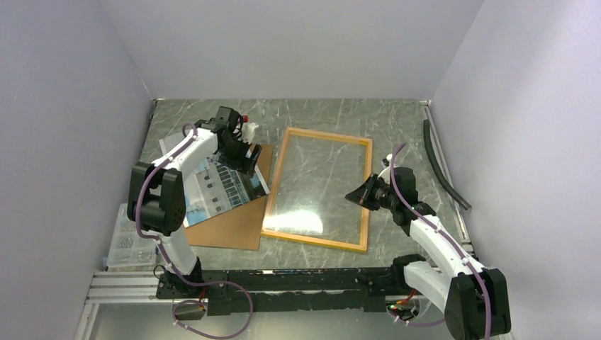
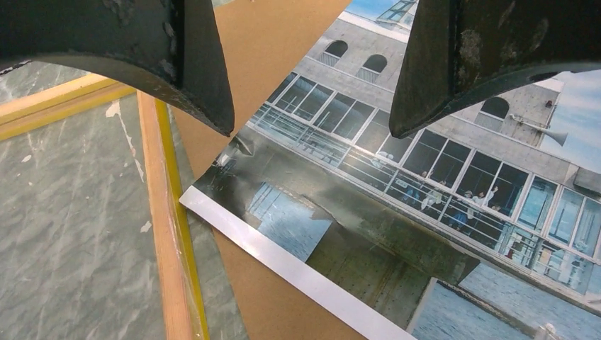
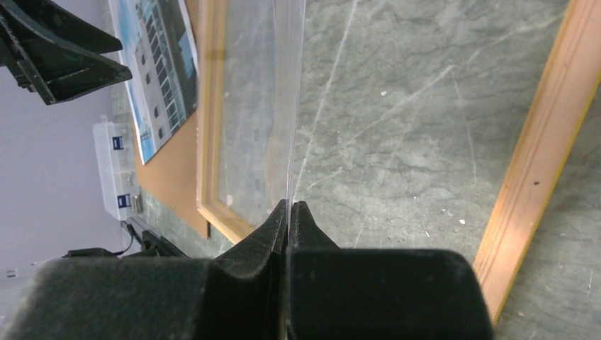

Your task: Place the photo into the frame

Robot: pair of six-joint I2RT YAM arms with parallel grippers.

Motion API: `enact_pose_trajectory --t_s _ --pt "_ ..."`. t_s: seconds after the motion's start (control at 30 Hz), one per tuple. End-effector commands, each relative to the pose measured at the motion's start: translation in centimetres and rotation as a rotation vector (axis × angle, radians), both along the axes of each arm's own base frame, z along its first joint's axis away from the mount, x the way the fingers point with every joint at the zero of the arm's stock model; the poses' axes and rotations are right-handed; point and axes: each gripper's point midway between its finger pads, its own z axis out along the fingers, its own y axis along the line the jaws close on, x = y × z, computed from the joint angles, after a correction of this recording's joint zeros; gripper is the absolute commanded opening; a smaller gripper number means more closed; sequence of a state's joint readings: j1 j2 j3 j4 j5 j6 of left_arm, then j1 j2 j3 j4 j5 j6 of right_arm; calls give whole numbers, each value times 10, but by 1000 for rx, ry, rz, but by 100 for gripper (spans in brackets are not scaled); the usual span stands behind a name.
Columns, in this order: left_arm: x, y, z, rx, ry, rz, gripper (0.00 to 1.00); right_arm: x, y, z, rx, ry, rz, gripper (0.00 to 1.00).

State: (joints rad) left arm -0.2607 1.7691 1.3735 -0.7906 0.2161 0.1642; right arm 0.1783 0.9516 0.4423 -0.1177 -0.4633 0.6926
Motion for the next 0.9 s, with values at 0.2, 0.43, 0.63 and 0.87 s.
enact_pose_trajectory --t_s 0.2,0.43,0.63,0.87 --pt "9 -4 2 21 -16 -17 86 4 -10 -1 -5 -40 -57 0" --pt "11 -7 2 23 -24 -17 86 -1 -11 -5 6 -32 -69 0" --pt "10 -7 1 25 -25 -20 85 -5 -13 -13 13 -14 -90 0" --pt "11 -7 2 29 -34 -19 85 -6 -15 -18 19 3 -109 0"
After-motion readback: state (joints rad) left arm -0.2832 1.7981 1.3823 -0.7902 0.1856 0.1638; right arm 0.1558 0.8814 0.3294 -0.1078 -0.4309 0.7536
